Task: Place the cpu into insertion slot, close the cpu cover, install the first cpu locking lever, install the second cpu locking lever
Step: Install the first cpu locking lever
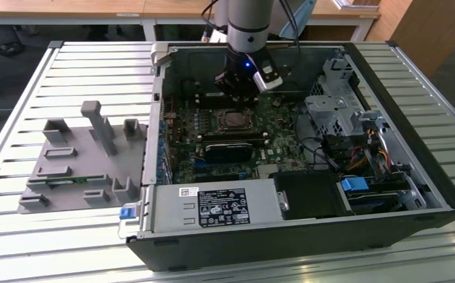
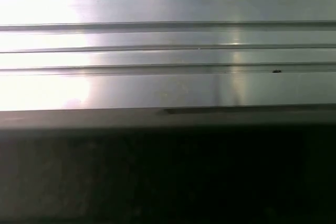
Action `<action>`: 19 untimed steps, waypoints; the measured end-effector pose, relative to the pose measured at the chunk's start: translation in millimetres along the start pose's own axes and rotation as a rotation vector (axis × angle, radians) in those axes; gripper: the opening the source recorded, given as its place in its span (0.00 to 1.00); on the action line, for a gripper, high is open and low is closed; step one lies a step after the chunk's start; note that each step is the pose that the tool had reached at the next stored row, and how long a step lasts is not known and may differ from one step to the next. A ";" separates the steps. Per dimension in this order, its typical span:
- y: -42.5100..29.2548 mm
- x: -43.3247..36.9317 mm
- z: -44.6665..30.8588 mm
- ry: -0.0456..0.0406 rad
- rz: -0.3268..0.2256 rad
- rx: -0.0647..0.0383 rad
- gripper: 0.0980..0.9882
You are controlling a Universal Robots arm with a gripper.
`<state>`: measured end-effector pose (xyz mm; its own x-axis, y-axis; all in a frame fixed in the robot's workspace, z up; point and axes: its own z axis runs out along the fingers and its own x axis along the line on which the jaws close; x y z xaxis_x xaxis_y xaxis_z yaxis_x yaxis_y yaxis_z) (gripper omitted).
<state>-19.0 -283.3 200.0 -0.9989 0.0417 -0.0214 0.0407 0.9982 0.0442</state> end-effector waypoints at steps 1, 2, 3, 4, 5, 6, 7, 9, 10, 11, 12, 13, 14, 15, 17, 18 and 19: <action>0.0 0.0 0.3 0.0001 0.000 0.001 0.01; -0.1 0.1 0.6 0.0002 0.000 0.002 0.01; -0.1 0.1 0.9 0.0003 0.000 0.003 0.01; -0.2 0.1 1.2 0.0003 0.000 0.003 0.01; -0.2 0.1 1.6 0.0002 0.000 0.004 0.01; -0.2 0.1 2.0 0.0001 0.000 0.004 0.01; -0.2 0.1 2.3 0.0000 0.000 0.005 0.01; -0.1 0.1 2.4 -0.0001 0.000 0.005 0.01; -0.1 0.1 2.2 -0.0002 0.000 0.005 0.01; 0.0 0.0 1.7 -0.0006 0.000 0.004 0.01; 0.1 -0.1 1.1 -0.0010 0.000 0.003 0.01; 0.3 -0.2 0.5 -0.0012 0.000 0.003 0.01; 0.2 -0.1 -0.2 -0.0008 0.000 0.004 0.01; 0.1 -0.1 -0.3 -0.0005 0.000 0.004 0.01; 0.0 0.0 -0.3 -0.0004 0.000 0.007 0.01; 0.0 0.0 0.1 -0.0004 0.000 0.009 0.01; -0.1 0.0 0.5 -0.0003 0.000 0.010 0.01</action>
<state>-19.0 -283.3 199.5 -0.9989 0.0414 -0.0217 0.0407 0.9986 0.0340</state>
